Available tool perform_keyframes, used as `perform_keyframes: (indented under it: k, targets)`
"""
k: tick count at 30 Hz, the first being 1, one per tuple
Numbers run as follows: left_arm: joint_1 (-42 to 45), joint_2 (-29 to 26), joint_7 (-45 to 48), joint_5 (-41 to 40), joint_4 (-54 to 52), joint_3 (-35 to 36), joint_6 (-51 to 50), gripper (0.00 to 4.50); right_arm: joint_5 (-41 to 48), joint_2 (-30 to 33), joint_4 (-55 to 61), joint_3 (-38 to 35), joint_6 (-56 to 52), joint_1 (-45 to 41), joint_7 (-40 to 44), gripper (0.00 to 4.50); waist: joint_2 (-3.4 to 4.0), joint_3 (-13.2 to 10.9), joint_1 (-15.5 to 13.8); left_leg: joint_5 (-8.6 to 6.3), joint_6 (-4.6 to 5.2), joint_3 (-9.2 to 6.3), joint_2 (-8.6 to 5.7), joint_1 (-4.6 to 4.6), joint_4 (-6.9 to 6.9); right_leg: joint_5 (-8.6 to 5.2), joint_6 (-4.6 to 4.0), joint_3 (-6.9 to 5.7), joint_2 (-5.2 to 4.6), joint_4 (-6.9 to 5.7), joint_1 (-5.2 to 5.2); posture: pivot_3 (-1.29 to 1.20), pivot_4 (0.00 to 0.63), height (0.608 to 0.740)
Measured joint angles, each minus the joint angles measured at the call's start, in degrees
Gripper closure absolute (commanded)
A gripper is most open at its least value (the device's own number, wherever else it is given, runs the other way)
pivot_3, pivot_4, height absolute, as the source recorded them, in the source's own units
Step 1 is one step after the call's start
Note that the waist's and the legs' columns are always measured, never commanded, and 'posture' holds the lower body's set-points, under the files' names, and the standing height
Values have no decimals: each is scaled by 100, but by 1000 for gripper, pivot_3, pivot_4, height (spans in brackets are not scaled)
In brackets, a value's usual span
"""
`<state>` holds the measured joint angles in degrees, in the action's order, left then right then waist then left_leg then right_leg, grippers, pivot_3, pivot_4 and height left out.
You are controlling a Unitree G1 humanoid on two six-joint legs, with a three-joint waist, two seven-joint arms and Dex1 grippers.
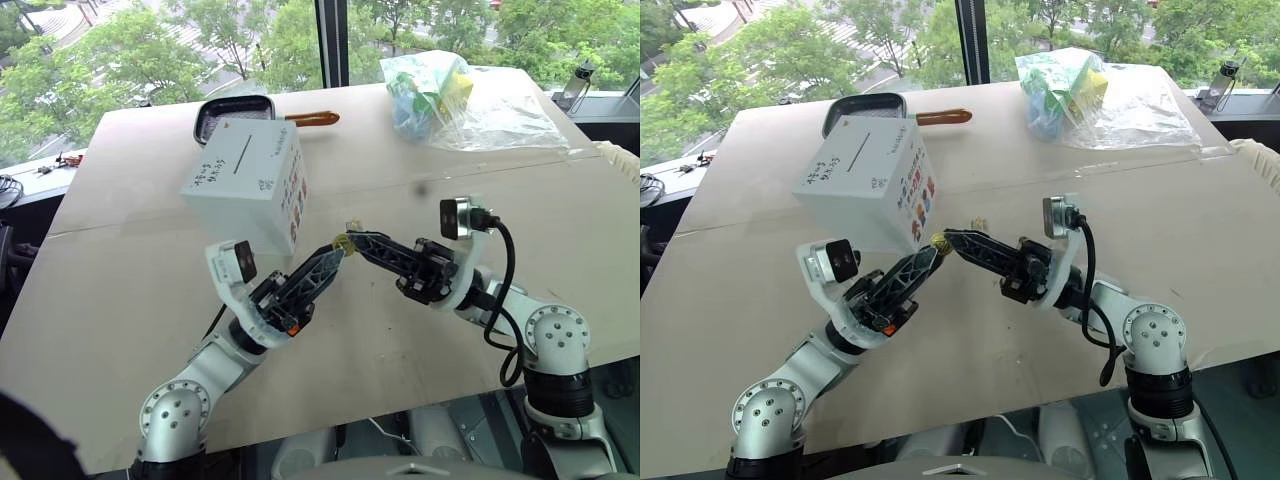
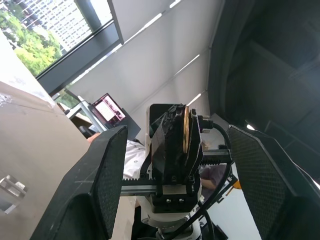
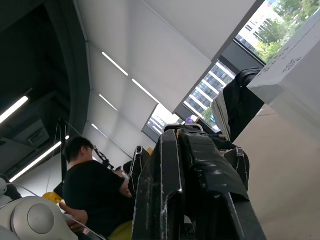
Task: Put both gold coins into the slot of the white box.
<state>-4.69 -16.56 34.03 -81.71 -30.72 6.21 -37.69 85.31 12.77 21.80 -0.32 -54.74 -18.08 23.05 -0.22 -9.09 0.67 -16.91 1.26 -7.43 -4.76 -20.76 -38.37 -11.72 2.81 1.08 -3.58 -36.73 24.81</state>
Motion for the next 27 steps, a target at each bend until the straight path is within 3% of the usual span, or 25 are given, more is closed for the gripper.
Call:
perform_keyframes:
  k: [2, 4, 6, 13, 16, 21, 27]
  targets:
    - [-8, 4, 20, 59, 0, -5, 25, 2767, 1, 9, 16, 22, 4, -5, -11, 4500, 0, 0, 1, 0, 0, -1, 0, 0, 0, 0, 0, 0, 0, 0, 0, 0, 150, 721]
    - [-10, 6, 64, 64, 0, -9, 37, 3835, 1, 13, 18, 54, 6, -18, -26, 4500, 0, 0, 3, -1, 1, -2, 0, 0, 1, 0, 0, -1, 0, 0, 0, 0, 150, 721]
    - [-13, 7, 147, 57, -1, -13, 40, 4349, -3, 17, 16, 56, 19, -21, -76, 4500, 0, 0, 0, -1, 1, -2, 0, 0, 1, 0, 0, -1, 0, 0, 0, 0, 150, 721]
    - [-24, 23, 201, 65, -3, -21, 53, 4349, 5, 43, 18, 114, 31, -35, -90, 4500, 0, 0, 0, -1, 2, -2, 0, -1, 1, 0, 0, -1, 0, 1, 0, 0, 150, 721]
    - [-33, 100, 148, 96, 7, -2, 110, 4500, 4, 37, 21, 138, 59, -50, -84, 3461, 0, 0, 1, -8, 13, -2, 0, 0, 1, -1, 0, -1, 0, 2, 0, 0, 150, 721]
    - [55, 4, -147, 298, 59, 85, 191, 4500, -145, 79, 69, 173, 150, -130, -39, 1016, 0, -1, -3, -7, 13, -5, 0, -1, 1, 0, 1, -4, 0, 2, 0, 0, 150, 721]
    - [687, -776, -837, 443, 138, 1215, 500, 4500, -1253, 1051, -497, -261, 584, -435, 535, 1016, 0, -6, -29, 2, -3, -3, -2, -2, 1, 0, 1, -10, 0, 4, 0, 0, 150, 721]
